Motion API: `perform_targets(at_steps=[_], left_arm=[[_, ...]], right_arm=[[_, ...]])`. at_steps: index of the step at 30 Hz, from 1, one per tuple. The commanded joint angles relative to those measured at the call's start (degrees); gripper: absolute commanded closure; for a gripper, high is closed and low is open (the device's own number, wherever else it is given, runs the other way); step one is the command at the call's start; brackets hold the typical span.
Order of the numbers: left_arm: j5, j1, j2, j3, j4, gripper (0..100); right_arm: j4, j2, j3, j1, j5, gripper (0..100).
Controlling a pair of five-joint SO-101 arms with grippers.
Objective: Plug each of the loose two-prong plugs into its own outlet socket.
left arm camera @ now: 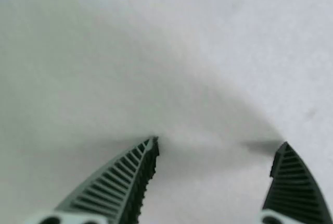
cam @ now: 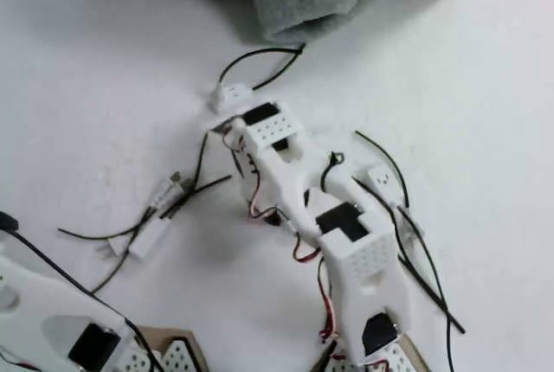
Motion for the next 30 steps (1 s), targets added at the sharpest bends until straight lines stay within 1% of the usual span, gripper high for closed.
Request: perform_targets(at_steps=[1,7,9,11,15,16,18,22,24,30], left_arm=[[0.7,0.9,0.2,-1.1,-6.2,65],[0.7,0.9,0.2,-1.1,-6.2,65],[0.7,0.9,0.2,-1.1,-6.2,65],[0.7,0.9,0.2,-1.1,-6.2,65],[0.8,1.1,0.1,-0.8,-6.1,65],[0.8,1.1,0.1,-0.8,-6.1,65],[0.9,1.2,0.1,-0.7,-6.1,65],[0.9,1.3,0.3,-0.7,-6.1,65],[1.3,1.4,0.3,-0.7,-5.5,65],[2.8,1.8,0.2,-1.1,-3.3,65]], right_arm=[[6.2,-0.7,-6.9,-4.9,2.5,84.4],[5.6,0.0,-12.6,-15.4,2.5,84.4],[3.9,0.0,-13.5,-17.6,2.4,84.4],[1.0,0.0,-13.3,-18.2,2.4,84.2],[-3.9,3.2,-13.0,-15.9,2.4,83.6],[-5.1,4.4,-13.5,-15.2,2.5,82.1],[-5.1,6.4,-15.9,-14.3,2.5,75.8],[1.0,6.9,-22.7,-13.4,3.1,60.2],[4.2,7.0,-25.8,-12.8,4.6,56.1],[5.3,7.5,-25.7,-6.3,6.8,55.1]])
